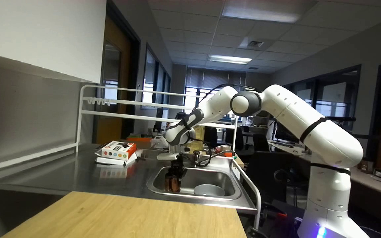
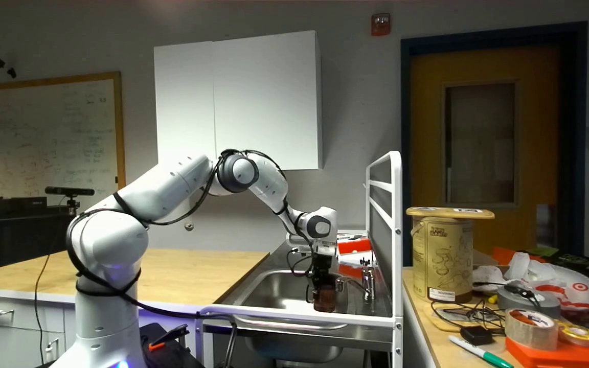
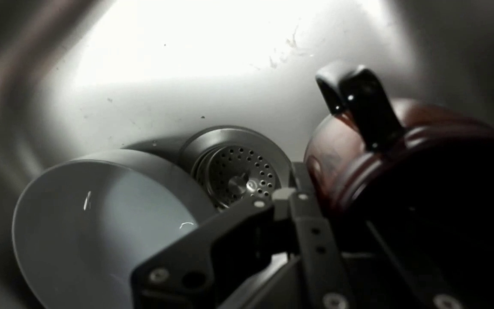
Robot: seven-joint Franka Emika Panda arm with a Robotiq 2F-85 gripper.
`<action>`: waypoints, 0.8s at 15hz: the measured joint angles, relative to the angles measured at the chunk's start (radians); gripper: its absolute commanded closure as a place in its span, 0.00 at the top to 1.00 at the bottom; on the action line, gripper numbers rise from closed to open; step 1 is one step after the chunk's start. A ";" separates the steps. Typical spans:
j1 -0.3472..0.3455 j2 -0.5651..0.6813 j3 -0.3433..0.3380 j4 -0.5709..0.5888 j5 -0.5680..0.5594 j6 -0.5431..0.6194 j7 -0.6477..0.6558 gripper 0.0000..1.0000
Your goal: Remove the cup from the sink basin and put it on the sink countertop
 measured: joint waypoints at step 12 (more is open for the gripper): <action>0.041 -0.467 0.015 -0.599 0.027 0.265 0.061 0.06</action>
